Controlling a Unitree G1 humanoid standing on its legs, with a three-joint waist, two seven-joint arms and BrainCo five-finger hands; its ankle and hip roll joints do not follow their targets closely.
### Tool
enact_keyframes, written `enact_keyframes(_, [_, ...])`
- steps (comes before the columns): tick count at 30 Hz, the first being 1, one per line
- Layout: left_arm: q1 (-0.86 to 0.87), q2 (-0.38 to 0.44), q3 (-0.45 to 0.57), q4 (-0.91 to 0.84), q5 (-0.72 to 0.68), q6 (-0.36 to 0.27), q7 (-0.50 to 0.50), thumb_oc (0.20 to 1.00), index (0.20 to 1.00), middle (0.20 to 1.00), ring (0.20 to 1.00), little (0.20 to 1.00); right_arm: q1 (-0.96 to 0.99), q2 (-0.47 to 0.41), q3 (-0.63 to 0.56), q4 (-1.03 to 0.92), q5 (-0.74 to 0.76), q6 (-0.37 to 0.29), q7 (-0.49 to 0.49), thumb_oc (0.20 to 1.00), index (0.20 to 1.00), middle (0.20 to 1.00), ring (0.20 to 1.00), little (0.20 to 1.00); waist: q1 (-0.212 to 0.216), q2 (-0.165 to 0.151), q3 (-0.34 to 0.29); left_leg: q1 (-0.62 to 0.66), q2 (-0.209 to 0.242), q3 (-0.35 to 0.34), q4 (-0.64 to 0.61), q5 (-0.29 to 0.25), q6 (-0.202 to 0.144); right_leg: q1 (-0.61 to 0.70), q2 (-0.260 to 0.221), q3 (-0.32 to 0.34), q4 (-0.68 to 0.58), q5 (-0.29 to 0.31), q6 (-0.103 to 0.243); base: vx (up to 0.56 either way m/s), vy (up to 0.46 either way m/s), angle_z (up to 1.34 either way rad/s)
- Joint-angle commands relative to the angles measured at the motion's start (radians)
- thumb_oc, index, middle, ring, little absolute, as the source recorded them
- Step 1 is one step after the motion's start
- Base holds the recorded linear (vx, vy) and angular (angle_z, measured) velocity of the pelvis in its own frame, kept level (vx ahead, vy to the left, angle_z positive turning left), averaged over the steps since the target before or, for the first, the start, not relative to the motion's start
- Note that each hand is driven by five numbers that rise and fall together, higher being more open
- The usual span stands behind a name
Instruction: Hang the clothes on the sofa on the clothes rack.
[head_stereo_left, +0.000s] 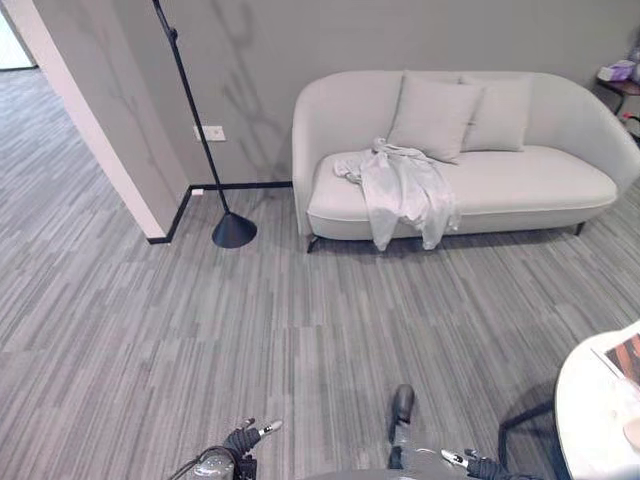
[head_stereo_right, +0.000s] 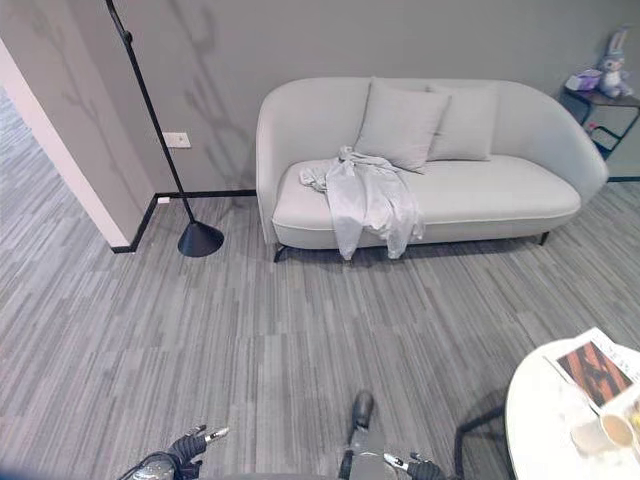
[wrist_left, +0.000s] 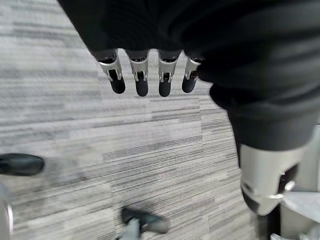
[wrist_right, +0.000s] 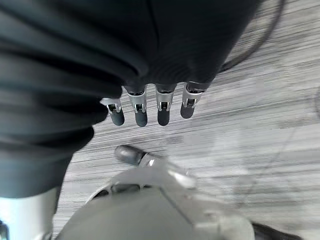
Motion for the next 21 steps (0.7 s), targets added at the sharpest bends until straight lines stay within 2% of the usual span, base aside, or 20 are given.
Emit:
enact_keyframes(1, [-0.019,0.004,0.018,-0.017,0.057,-0.024,-0.003,1.000,1.000,1.000,1.000,1.000,0.007,-0.054,0.041,0.033,-0.018,0.009,-0.021,1.000,1.000,1.000,1.000,1.000,-0.002,0.000,0.031,-0.051,0.086,0.023,-0.001,0.095,-0.064,0.144,0.012,0.061,-0.127,0.194,0.031,0.35,-0.207,0.31])
enact_keyframes(2, [-0.019,0.004,0.018,-0.017,0.057,-0.024,-0.003,1.000,1.000,1.000,1.000,1.000,0.007,-0.053,0.041,0.033,-0.018,0.009,-0.021,1.000,1.000,1.000,1.000,1.000,-0.005,-0.005,0.031,-0.054,0.081,0.018,-0.001,0.098,-0.063,0.142,0.005,0.059,-0.127,0.195,0.032,0.70,-0.428,0.48])
enact_keyframes(3, [-0.019,-0.002,0.014,-0.012,0.046,-0.027,-0.001,1.000,1.000,1.000,1.000,1.000,0.009,-0.067,0.031,0.045,0.001,0.003,-0.023,1.000,1.000,1.000,1.000,1.000,-0.022,0.010,0.018,-0.077,0.125,0.003,0.096,0.160,-0.092,0.170,0.056,0.124,-0.127,0.194,0.006,0.48,-0.330,0.42])
enact_keyframes(4, [-0.020,-0.001,0.011,-0.013,0.044,-0.026,-0.002,1.000,1.000,1.000,1.000,1.000,0.009,-0.073,0.020,0.049,0.014,0.002,-0.028,1.000,1.000,1.000,1.000,1.000,-0.025,0.016,0.012,-0.095,0.140,0.010,0.163,0.212,-0.110,0.193,0.076,0.138,-0.127,0.178,-0.007,0.77,-0.517,0.37])
enact_keyframes(5, [-0.018,-0.001,0.002,-0.020,0.031,-0.025,-0.005,1.000,1.000,1.000,1.000,1.000,0.018,-0.084,0.005,0.045,0.052,-0.007,-0.027,1.000,1.000,1.000,1.000,1.000,-0.027,0.021,0.012,-0.166,0.146,0.025,0.365,0.349,-0.156,0.252,0.108,0.157,-0.127,0.143,-0.042,0.55,-0.404,-0.07])
enact_keyframes(6, [-0.019,0.001,-0.002,-0.023,0.029,-0.022,-0.004,1.000,1.000,1.000,1.000,1.000,0.018,-0.086,0.000,0.043,0.063,-0.010,-0.031,1.000,1.000,1.000,1.000,1.000,-0.027,0.002,0.019,-0.220,0.125,0.023,0.475,0.415,-0.169,0.281,0.103,0.164,-0.127,0.123,-0.058,0.40,-0.293,-0.10])
enact_keyframes(7, [-0.019,0.001,-0.002,-0.024,0.029,-0.022,-0.004,1.000,1.000,1.000,1.000,1.000,0.018,-0.086,0.000,0.043,0.063,-0.010,-0.031,1.000,1.000,1.000,1.000,1.000,-0.028,0.003,0.019,-0.225,0.125,0.021,0.485,0.411,-0.169,0.280,0.103,0.162,-0.127,0.123,-0.058,0.32,-0.309,-0.06])
enact_keyframes(8, [-0.023,0.005,0.000,-0.044,0.009,-0.020,-0.001,1.000,1.000,1.000,1.000,1.000,0.008,-0.097,-0.002,0.045,0.069,-0.010,-0.034,1.000,1.000,1.000,1.000,1.000,-0.012,-0.020,0.041,-0.307,0.107,0.070,0.651,0.441,-0.156,0.337,0.103,0.178,-0.127,0.085,-0.085,0.19,-0.197,-0.18])
enact_keyframes(9, [-0.024,0.005,0.000,-0.044,0.009,-0.019,-0.001,1.000,1.000,1.000,1.000,1.000,0.007,-0.097,-0.002,0.045,0.069,-0.010,-0.034,1.000,1.000,1.000,1.000,1.000,-0.010,-0.016,0.042,-0.311,0.111,0.071,0.661,0.435,-0.156,0.337,0.107,0.178,-0.127,0.085,-0.086,0.42,-0.357,-0.19])
enact_keyframes(10, [-0.031,0.007,0.003,-0.069,-0.015,-0.023,0.001,1.000,1.000,1.000,1.000,1.000,-0.011,-0.102,0.008,0.050,0.066,-0.007,-0.037,1.000,1.000,1.000,1.000,1.000,0.019,-0.042,0.061,-0.425,0.079,0.108,0.666,0.383,-0.107,0.381,0.094,0.204,-0.127,0.054,-0.093,0.23,-0.147,-0.34])
enact_keyframes(11, [-0.031,0.006,0.002,-0.069,-0.015,-0.023,0.001,1.000,1.000,1.000,1.000,1.000,-0.011,-0.103,0.008,0.050,0.066,-0.007,-0.037,1.000,1.000,1.000,1.000,1.000,0.027,-0.033,0.064,-0.423,0.089,0.112,0.678,0.370,-0.107,0.385,0.104,0.209,-0.127,0.053,-0.093,0.37,-0.200,-0.19])
enact_keyframes(12, [-0.032,0.006,0.009,-0.082,-0.041,-0.031,0.005,1.000,1.000,1.000,1.000,1.000,-0.017,-0.103,0.018,0.050,0.063,-0.010,-0.036,1.000,1.000,1.000,1.000,1.000,0.057,-0.039,0.078,-0.480,0.075,0.128,0.648,0.334,-0.091,0.414,0.107,0.228,-0.127,0.045,-0.092,0.23,-0.046,-0.43])
enact_keyframes(13, [-0.028,0.008,0.009,-0.096,-0.047,-0.034,0.006,1.000,1.000,1.000,1.000,1.000,-0.021,-0.102,0.022,0.045,0.061,-0.012,-0.036,1.000,1.000,1.000,1.000,1.000,0.068,-0.043,0.075,-0.498,0.067,0.137,0.568,0.324,-0.081,0.419,0.102,0.234,-0.127,0.040,-0.087,0.33,-0.067,-0.66])
enact_keyframes(14, [-0.021,0.007,0.014,-0.103,-0.053,-0.039,0.009,1.000,1.000,1.000,1.000,1.000,-0.029,-0.105,0.032,0.041,0.056,-0.015,-0.038,1.000,1.000,1.000,1.000,1.000,0.099,-0.040,0.087,-0.511,0.052,0.143,0.500,0.288,-0.073,0.443,0.108,0.251,-0.127,0.027,-0.080,0.39,-0.033,-1.32])
enact_keyframes(15, [-0.010,0.009,0.020,-0.115,-0.062,-0.043,0.008,1.000,1.000,1.000,1.000,1.000,-0.057,-0.109,0.048,0.032,0.046,-0.020,-0.038,1.000,1.000,1.000,1.000,1.000,0.150,-0.020,0.084,-0.554,0.037,0.122,0.260,0.318,-0.074,0.480,0.130,0.269,-0.127,-0.002,-0.068,0.44,-0.034,-1.37])
enact_keyframes(17, [-0.003,0.005,0.023,-0.104,-0.061,-0.046,0.014,1.000,1.000,1.000,1.000,1.000,-0.068,-0.105,0.060,0.030,0.040,-0.024,-0.042,1.000,1.000,1.000,1.000,1.000,0.191,0.007,0.090,-0.577,0.053,0.103,0.074,0.412,-0.089,0.525,0.155,0.280,-0.127,-0.040,-0.064,0.35,-0.022,-0.82])
enact_keyframes(18, [-0.003,0.005,0.022,-0.104,-0.061,-0.047,0.014,1.000,1.000,1.000,1.000,1.000,-0.068,-0.105,0.060,0.030,0.040,-0.024,-0.042,1.000,1.000,1.000,1.000,1.000,0.191,0.005,0.095,-0.562,0.052,0.104,0.058,0.418,-0.089,0.533,0.153,0.280,-0.127,-0.043,-0.064,0.28,-0.020,-0.40])
enact_keyframes(19, [0.000,0.003,0.019,-0.096,-0.055,-0.045,0.010,1.000,1.000,1.000,1.000,1.000,-0.067,-0.100,0.060,0.028,0.043,-0.026,-0.044,1.000,1.000,1.000,1.000,1.000,0.198,0.013,0.095,-0.590,0.049,0.133,0.014,0.439,-0.102,0.553,0.158,0.275,-0.127,-0.058,-0.070,0.45,-0.001,-0.91])
enact_keyframes(20, [0.016,0.000,0.018,-0.065,-0.028,-0.041,0.005,1.000,1.000,1.000,1.000,1.000,-0.061,-0.084,0.066,0.024,0.035,-0.022,-0.045,1.000,1.000,1.000,1.000,1.000,0.215,0.025,0.100,-0.660,0.039,0.201,-0.001,0.469,-0.122,0.591,0.171,0.279,-0.127,-0.074,-0.080,0.44,0.003,-0.96])
enact_keyframes(21, [0.016,0.000,0.018,-0.065,-0.028,-0.041,0.005,1.000,1.000,1.000,1.000,1.000,-0.061,-0.084,0.066,0.024,0.035,-0.022,-0.046,1.000,1.000,1.000,1.000,1.000,0.216,0.023,0.101,-0.659,0.038,0.202,-0.001,0.469,-0.122,0.592,0.169,0.279,-0.127,-0.075,-0.080,0.29,0.014,-0.72])
